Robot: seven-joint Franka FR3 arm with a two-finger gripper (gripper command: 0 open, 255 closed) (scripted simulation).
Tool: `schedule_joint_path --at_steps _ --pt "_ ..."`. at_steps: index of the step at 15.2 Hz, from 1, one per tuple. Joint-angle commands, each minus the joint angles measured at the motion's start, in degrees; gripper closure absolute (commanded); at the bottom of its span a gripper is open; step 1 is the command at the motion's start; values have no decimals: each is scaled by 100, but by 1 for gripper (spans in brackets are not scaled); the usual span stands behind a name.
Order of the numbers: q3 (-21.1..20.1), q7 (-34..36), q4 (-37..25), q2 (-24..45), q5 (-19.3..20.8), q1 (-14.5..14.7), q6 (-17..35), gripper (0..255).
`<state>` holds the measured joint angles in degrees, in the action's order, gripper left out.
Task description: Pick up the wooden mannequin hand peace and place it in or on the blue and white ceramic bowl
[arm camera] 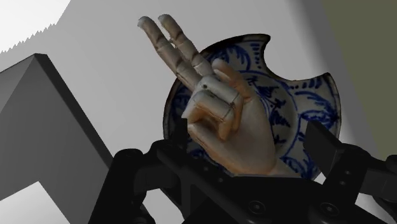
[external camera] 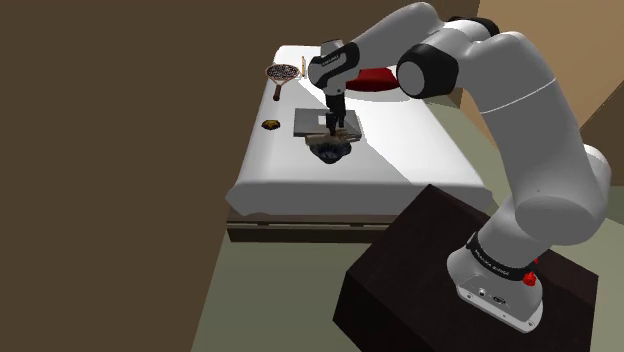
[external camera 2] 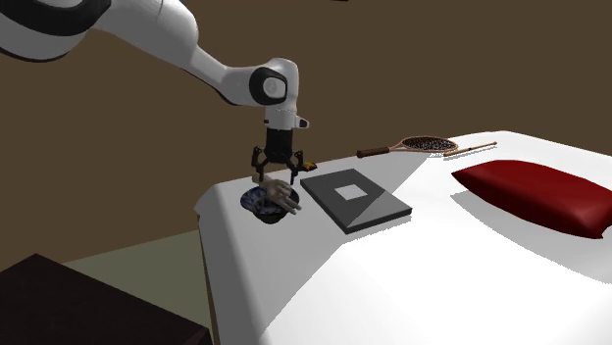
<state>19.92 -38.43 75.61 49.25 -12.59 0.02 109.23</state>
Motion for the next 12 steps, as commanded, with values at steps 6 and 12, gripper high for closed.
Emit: schedule_joint_path --at_steps 6,12 --pt "37 61 -571 -110 62 -44 -667 0" --pt "37 61 -573 -109 62 -44 -667 0"
